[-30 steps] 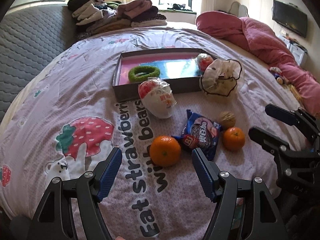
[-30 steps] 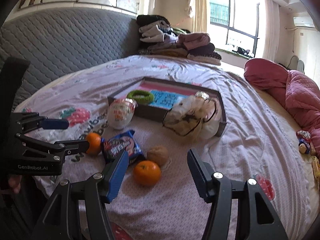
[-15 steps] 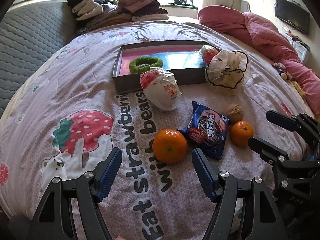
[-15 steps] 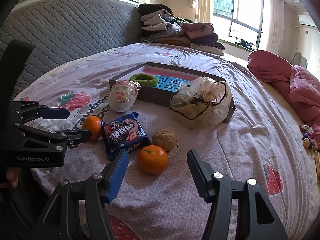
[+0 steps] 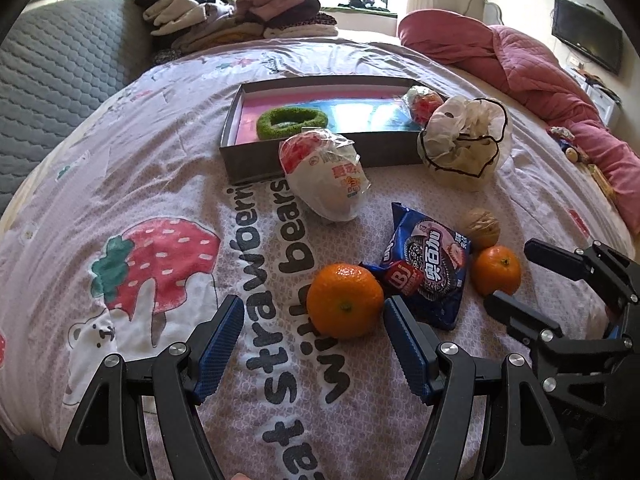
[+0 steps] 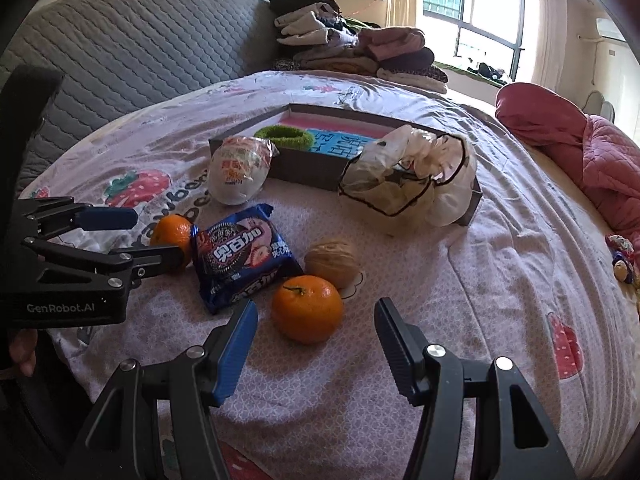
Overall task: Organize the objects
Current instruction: 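Grasp the large orange with the left gripper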
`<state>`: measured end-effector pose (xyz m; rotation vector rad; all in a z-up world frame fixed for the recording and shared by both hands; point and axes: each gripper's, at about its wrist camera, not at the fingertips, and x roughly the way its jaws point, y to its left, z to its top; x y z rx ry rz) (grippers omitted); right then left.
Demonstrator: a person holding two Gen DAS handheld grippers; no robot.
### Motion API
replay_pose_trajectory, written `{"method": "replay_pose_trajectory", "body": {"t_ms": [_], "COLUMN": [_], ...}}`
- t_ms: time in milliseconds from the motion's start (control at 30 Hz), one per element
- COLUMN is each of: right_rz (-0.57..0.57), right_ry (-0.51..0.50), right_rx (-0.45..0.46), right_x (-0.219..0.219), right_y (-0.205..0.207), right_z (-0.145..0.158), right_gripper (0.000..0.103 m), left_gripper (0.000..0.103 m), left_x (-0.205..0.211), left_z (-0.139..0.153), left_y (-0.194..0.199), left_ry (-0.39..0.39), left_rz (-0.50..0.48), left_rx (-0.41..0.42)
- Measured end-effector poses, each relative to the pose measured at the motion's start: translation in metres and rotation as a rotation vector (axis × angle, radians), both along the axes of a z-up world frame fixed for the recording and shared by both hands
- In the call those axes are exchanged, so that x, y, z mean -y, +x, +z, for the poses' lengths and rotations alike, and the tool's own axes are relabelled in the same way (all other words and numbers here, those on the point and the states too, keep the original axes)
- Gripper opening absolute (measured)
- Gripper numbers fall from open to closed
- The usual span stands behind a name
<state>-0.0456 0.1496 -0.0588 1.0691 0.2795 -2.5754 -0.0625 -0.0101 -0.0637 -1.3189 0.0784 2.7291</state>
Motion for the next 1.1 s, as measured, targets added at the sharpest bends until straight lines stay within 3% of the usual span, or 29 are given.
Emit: {"method": "replay_pose_trajectory", "body": {"t_ms": [167,367,500,567,867,1100], "right_rz": [-0.006,-0.012,-0.005,0.008,-0.005,0.0], "right_ry": [-0.005,-0.012,-0.02,-0.025,-0.07,-0.083], "right_rx": [0.0,0.021,0.013,0.014,0.019,-0.034], "right_x": [0.002,0.001,0.0,0.001,-0.007,-0.009], "right_y": [-0.003,-0.008,-0.008,-0.007,-0.008,-0.004], "right_z": [-0.003,-0.01,-0.009,-0.01,-0.005,0.007], "right_gripper": [0.06,0.052,0.044,0.039,0.039,0.039], "left_gripper": [0.073,0.058,0.041,0.041,0.04,0.04], "left_x": [-0.005,-0.001,-0.005,-0.007,0.004,0.004], "left_z": [-0.002,-0.007,-0.008,-0.007,-0.005,-0.001], "left_y": [-0.002,-0.008,-0.008,-0.007,-0.008,-0.005], "left_ry": [-0.009,0.048,0.05,0.046,0.094,0.08], "left_rz": [-0.001,0.002,-0.016,-0.022,-0.001,0.009], "left_rx": [-0.008,0.007,-0.001,-0.002,0.002,-0.018]}}
